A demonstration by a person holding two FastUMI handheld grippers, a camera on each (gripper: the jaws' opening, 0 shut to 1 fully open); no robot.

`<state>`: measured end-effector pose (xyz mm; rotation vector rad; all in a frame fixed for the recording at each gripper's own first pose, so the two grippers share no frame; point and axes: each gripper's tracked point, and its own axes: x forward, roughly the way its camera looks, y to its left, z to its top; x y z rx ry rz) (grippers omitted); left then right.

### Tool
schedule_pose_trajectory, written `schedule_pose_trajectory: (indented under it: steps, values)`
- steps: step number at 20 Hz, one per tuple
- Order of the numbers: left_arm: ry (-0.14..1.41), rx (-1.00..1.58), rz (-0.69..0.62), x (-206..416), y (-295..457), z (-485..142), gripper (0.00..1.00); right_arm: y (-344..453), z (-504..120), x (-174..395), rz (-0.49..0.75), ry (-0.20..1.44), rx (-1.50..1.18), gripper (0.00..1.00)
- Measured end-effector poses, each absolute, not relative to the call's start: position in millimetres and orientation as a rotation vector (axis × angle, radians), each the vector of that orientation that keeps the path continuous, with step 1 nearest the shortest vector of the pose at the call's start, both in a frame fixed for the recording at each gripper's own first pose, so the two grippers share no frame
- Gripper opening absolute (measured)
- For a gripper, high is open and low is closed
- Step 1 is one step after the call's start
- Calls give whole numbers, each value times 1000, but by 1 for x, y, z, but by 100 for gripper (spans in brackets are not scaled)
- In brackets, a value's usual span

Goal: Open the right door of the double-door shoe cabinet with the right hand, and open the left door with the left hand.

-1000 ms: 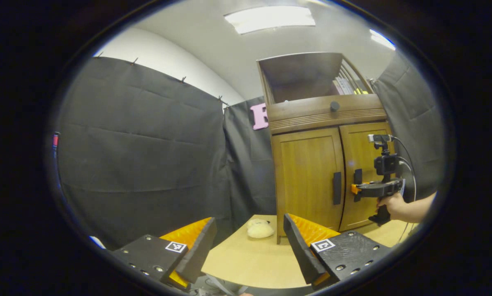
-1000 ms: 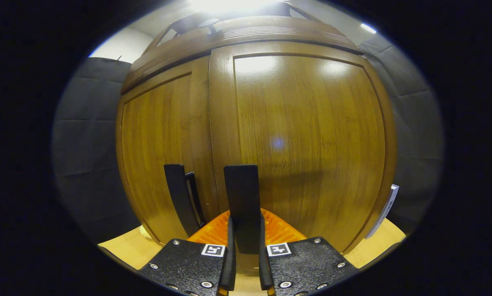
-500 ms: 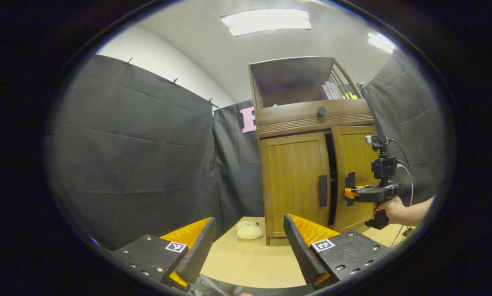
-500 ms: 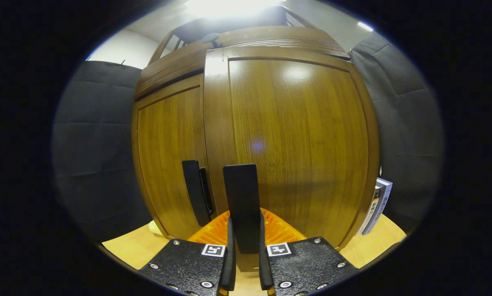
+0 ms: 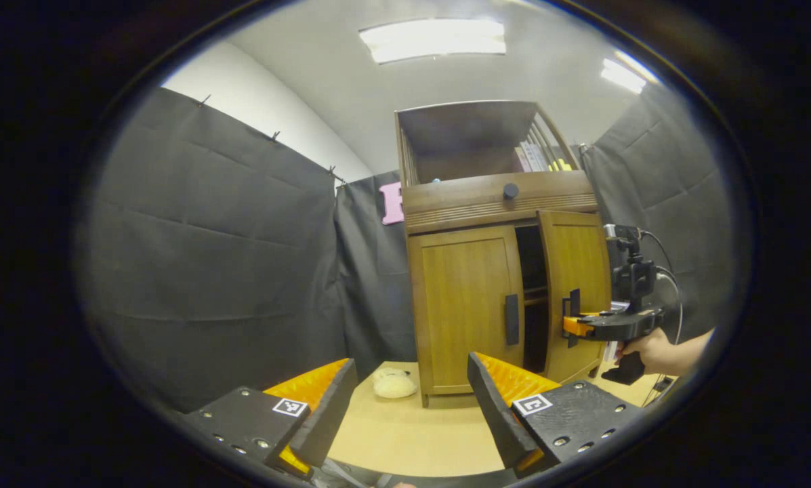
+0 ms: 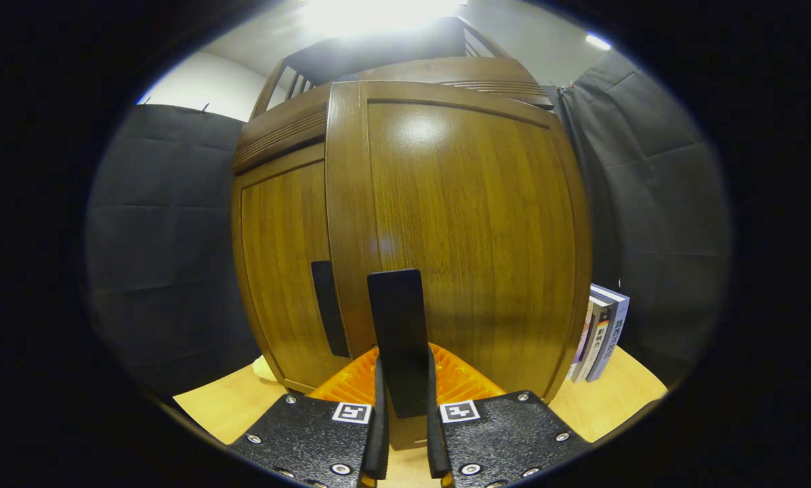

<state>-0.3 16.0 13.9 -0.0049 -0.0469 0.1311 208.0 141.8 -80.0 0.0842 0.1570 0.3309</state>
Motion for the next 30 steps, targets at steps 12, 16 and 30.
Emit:
schedule_pose_trajectory:
  steps: [12, 16, 30]
  values:
    - [-77, -4, 28, 2, 9, 21, 94, 94, -74, 159, 289, 151, 88, 23]
    - [-88, 3, -6, 6, 5, 18, 94, 73, -73, 148, 285, 146, 72, 22]
    - [-93, -18, -132, 18, -16, 4, 94, -5, -70, 121, 185, 135, 11, 17]
